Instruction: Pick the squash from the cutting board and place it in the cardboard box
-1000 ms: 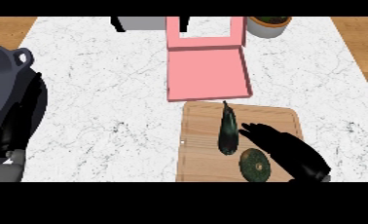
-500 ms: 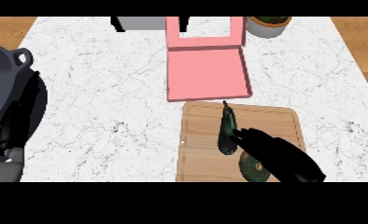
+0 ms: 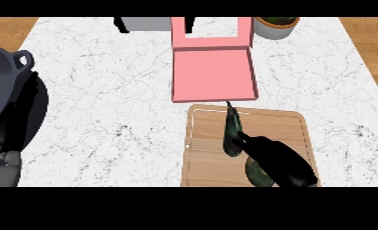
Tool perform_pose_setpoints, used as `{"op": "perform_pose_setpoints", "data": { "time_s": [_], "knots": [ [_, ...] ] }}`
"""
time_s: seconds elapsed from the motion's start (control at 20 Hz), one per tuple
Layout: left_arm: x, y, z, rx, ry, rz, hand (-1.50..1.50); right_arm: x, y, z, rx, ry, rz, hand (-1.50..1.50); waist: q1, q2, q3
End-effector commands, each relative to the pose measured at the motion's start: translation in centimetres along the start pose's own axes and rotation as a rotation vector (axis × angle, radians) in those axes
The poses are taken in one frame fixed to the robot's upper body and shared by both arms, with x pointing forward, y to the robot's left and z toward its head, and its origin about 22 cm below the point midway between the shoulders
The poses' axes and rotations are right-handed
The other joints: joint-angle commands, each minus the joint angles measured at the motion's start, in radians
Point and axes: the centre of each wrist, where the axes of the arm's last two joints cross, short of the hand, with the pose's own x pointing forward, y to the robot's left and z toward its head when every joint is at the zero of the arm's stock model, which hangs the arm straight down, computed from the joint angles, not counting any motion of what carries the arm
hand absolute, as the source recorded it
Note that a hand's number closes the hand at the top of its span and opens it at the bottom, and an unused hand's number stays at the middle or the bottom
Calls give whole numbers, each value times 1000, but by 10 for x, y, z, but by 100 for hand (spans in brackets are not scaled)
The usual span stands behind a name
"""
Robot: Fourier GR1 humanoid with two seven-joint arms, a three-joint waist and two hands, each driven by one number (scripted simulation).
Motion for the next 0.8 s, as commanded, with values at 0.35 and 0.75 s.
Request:
{"op": "perform_pose_setpoints", "data": {
  "time_s": [0.35,0.75],
  "knots": [
    [-17,-11,2,11,-6,-3,0,-2,-1,-23,-268,11,138,150,-1,4,2],
    [-19,5,7,50,44,-9,0,-26,38,4,-579,739,-236,150,-70,-10,0]
  ]
}}
